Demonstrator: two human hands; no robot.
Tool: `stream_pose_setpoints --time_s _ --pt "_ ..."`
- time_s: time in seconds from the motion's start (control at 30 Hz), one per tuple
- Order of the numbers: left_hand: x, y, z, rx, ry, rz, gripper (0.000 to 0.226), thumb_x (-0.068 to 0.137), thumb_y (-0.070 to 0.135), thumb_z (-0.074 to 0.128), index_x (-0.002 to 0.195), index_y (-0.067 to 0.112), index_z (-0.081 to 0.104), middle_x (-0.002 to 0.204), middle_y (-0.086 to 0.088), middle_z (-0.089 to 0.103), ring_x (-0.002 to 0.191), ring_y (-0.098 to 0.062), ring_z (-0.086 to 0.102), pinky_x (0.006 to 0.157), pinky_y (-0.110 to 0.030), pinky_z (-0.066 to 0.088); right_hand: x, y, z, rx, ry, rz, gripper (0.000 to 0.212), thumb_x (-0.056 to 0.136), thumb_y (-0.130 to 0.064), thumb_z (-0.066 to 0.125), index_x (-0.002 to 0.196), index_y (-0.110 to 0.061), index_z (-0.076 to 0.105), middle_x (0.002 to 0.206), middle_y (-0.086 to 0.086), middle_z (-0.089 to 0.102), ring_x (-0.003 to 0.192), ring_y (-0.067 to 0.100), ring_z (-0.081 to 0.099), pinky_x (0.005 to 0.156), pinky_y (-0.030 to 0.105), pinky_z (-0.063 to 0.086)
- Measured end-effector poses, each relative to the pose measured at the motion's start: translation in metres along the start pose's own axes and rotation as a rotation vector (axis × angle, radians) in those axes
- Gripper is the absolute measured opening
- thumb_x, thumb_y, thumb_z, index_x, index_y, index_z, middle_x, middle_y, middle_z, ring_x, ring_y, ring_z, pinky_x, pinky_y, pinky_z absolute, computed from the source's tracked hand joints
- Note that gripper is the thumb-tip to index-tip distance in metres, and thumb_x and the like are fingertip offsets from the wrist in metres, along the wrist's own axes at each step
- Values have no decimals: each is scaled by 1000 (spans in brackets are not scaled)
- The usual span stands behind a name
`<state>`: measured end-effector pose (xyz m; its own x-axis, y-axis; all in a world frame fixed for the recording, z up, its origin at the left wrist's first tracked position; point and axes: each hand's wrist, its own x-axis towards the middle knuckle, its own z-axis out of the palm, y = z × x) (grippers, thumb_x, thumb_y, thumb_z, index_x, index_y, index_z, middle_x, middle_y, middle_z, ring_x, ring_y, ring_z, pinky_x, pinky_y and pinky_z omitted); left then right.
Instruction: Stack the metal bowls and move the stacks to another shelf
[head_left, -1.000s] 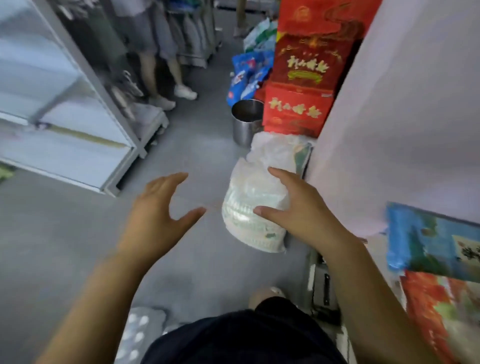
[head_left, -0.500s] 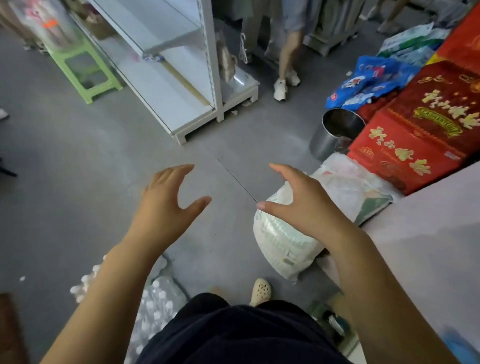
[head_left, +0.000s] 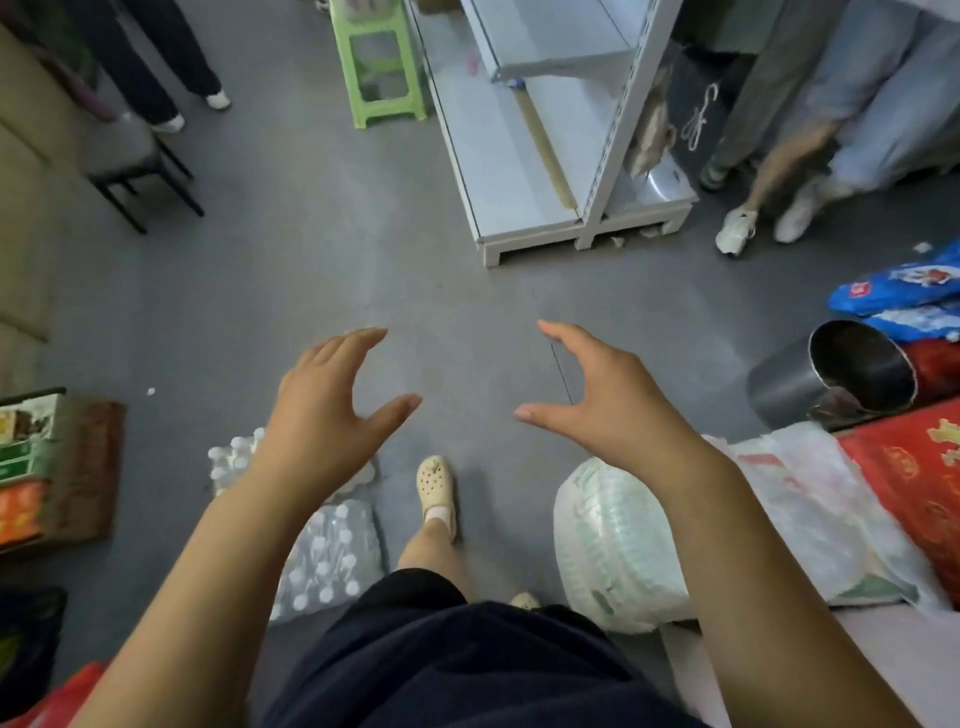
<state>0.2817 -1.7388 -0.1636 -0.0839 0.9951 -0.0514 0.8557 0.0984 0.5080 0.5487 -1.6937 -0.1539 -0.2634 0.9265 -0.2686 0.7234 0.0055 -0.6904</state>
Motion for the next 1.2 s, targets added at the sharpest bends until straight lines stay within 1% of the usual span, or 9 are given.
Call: stream_pose_setpoints --time_s 0.17,0.3,0.47,0.6,0.73,0.87,0.97,1.1,1.2 --pt "56 -29 -13 -34 8 -46 75 87 48 75 150 24 44 149 -1 54 141 -26 43 113 -46 37 72 -27 -1 -67 -36 -23 94 79 -37 88 157 -34 36 160 -9 42 147 11 39 104 15 26" --pt "120 -56 -41 -39 23 -19 79 85 48 77 151 23 43 151 1 51 142 -23 41 114 -43 35 142 -63 -4 -85 -34 -34 97 77 -39 89 157 -35 35 160 -6 42 145 13 40 102 14 27" --pt "201 -92 -89 0 51 28 81 83 52 77 152 25 42 152 5 49 143 -21 41 116 -43 35 227 -110 -4 -33 29 -67 99 76 -39 90 158 -35 34 160 -7 42 146 7 37 105 15 26" --pt "251 -119 -113 23 20 -3 86 81 55 77 153 27 39 154 3 47 144 -23 40 116 -46 36 284 -128 2 -53 -3 -74 103 74 -42 91 159 -34 33 162 -9 39 148 8 35 112 21 28" --pt "292 -140 -119 -11 -3 -60 89 80 55 77 154 28 37 156 5 45 145 -20 38 116 -39 33 341 -138 3 -63 -45 -50 104 75 -42 90 160 -32 30 163 -8 37 150 9 32 115 23 26" --pt "347 -152 -124 -26 -7 -99 89 82 56 76 156 28 35 158 6 42 147 -19 36 117 -37 31 412 -151 -1 -79 -91 -74 104 76 -42 89 160 -32 29 164 -9 34 151 10 31 111 21 25" --pt "400 -157 -134 -40 21 -111 89 83 60 73 156 30 33 159 9 40 148 -16 34 118 -36 31 476 -165 -10 -78 -105 -115 103 76 -43 89 160 -34 29 164 -10 35 150 10 33 107 21 28" --pt "482 -158 -156 -43 71 -132 89 83 59 73 156 32 32 159 11 39 149 -13 31 118 -33 28 567 -188 -37 -89 -128 -154 104 76 -50 87 159 -37 26 164 -9 34 146 14 41 113 28 35" --pt "546 -158 -171 -57 118 -143 88 82 60 73 156 34 32 158 11 39 149 -13 31 119 -36 30 634 -205 -62 -120 -122 -204 104 75 -52 87 159 -38 26 164 -12 34 149 10 35 108 24 30"
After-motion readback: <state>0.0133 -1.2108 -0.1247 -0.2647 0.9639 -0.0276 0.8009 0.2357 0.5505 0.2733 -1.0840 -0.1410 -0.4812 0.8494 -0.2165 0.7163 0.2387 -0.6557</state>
